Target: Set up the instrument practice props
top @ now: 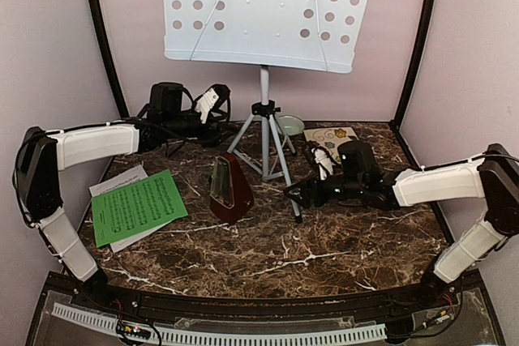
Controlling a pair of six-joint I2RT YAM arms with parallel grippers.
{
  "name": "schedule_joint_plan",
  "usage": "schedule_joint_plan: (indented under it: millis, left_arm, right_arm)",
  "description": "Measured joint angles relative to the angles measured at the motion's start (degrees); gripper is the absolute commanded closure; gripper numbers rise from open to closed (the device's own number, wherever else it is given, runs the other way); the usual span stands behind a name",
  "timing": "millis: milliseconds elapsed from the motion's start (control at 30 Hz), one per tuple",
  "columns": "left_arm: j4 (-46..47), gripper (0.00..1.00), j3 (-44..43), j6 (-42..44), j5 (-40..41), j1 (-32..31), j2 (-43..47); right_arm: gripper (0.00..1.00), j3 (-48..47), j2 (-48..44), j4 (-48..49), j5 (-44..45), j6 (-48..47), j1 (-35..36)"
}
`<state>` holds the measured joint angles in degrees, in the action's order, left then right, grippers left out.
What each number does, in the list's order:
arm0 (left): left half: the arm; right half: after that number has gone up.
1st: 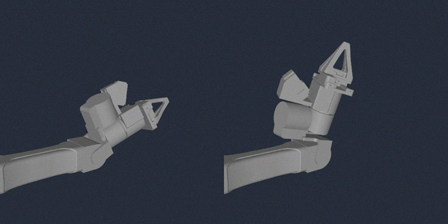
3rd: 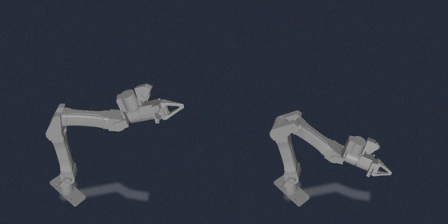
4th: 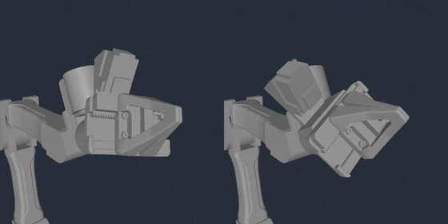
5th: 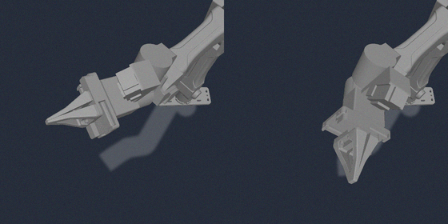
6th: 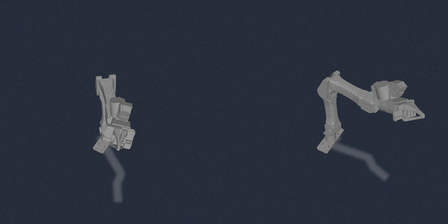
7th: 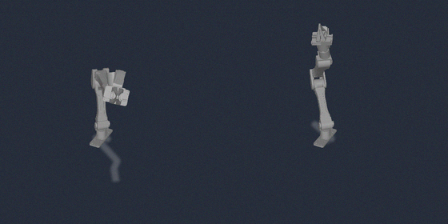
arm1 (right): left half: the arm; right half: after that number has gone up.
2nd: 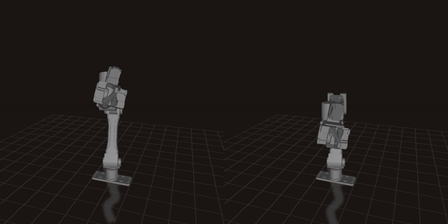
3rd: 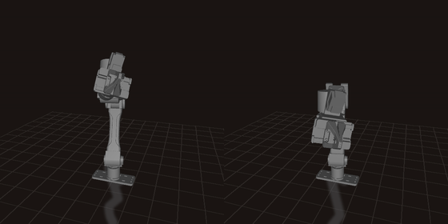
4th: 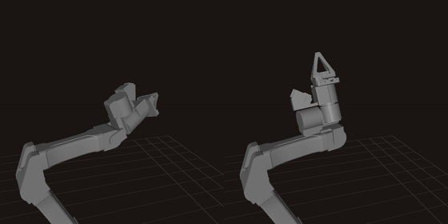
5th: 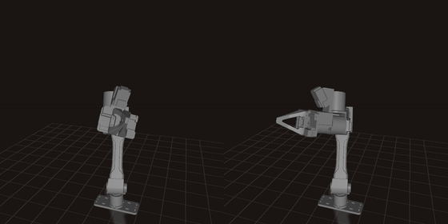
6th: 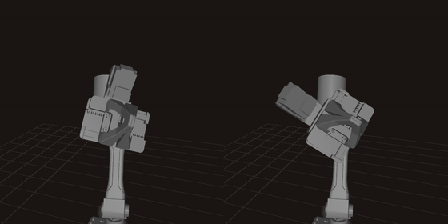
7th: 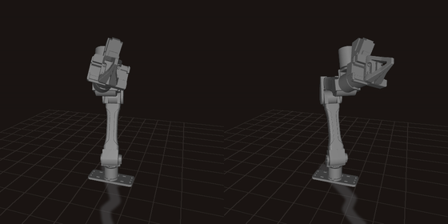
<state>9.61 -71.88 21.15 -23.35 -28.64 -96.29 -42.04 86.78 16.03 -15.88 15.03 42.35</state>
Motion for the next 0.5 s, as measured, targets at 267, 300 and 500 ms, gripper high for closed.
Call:
schedule_joint_plan:
  millis: [267, 300, 500]
  left_arm:
    - [0.92, 0.28, 6.08, -7.56, 5.16, 0.13, 8.39]
    - [0.92, 0.28, 6.84, -9.03, 5.95, 0.13, 9.60]
    - [0.59, 0.26, 16.87, -16.94, 7.91, 0.24, 19.91]
  right_arm:
    - [0.03, -0.48, -5.92, 0.15, -0.55, -1.01, 0.00]
    - [0.03, -0.48, -6.12, 0.15, -0.66, -1.03, 0.00]
    - [0.03, -0.52, -6.88, 0.44, -0.72, -0.98, 0.13]
